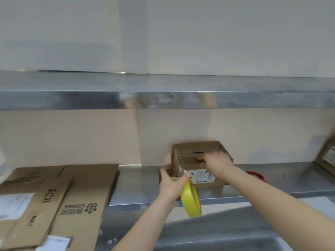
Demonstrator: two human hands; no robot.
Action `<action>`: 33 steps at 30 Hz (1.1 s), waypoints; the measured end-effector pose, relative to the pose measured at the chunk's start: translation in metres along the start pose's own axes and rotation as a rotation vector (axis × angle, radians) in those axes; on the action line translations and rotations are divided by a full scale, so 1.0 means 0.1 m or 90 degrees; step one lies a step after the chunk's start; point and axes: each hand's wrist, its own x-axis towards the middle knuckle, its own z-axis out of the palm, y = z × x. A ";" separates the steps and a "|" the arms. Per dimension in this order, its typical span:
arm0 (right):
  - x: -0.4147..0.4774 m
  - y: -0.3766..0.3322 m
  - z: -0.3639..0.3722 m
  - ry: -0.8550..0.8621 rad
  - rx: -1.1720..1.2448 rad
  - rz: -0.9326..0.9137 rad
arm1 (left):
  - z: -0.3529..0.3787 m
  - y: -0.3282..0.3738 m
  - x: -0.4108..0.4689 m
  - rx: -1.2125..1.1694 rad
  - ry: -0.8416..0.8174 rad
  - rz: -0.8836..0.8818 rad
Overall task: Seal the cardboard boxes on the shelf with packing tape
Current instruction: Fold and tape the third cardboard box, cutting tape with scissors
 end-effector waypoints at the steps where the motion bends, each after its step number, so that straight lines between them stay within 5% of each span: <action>1: 0.00 0.02 -0.01 -0.009 0.010 -0.004 | 0.00 -0.01 0.00 0.027 0.005 0.019; 9: -0.01 0.52 -0.09 0.019 0.329 -0.021 | 0.12 -0.06 -0.04 0.104 0.081 0.082; 15: -0.06 1.23 0.28 0.130 0.339 0.097 | 0.28 0.00 -0.10 0.128 0.134 0.097; 20: -0.16 1.74 0.74 0.016 0.271 0.194 | 0.35 -0.03 -0.10 0.120 0.154 0.097; 33: -0.03 1.82 1.20 -0.200 0.118 0.158 | 0.44 -0.13 0.02 0.085 0.192 0.090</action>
